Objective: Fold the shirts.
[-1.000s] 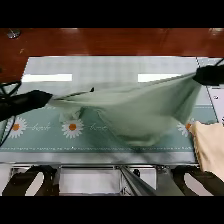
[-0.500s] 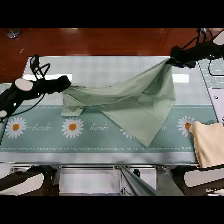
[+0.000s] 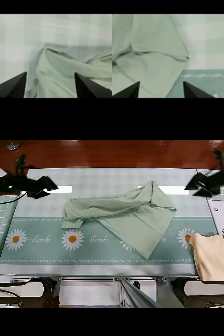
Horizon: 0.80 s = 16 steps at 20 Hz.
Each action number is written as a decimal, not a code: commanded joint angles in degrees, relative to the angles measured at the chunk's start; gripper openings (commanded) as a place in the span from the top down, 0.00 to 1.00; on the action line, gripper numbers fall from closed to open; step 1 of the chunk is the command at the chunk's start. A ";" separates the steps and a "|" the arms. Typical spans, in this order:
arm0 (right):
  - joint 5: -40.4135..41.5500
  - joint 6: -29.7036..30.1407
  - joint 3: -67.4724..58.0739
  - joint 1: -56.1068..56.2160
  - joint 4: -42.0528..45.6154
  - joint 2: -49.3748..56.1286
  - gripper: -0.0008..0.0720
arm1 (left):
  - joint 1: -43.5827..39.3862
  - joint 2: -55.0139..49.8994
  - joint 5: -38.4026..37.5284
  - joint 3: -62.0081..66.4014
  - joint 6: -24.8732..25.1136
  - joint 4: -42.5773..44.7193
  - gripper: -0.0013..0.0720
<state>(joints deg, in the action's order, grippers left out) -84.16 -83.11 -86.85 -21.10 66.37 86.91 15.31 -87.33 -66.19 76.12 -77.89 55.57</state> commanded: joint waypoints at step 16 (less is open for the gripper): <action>11.54 9.05 47.47 -5.57 -16.20 -30.71 0.13 | -2.75 -13.55 -2.78 -5.86 2.12 -16.17 0.38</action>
<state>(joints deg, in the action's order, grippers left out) -71.94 -74.08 -40.05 -26.65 50.17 56.90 14.37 -100.25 -70.13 69.89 -76.23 40.05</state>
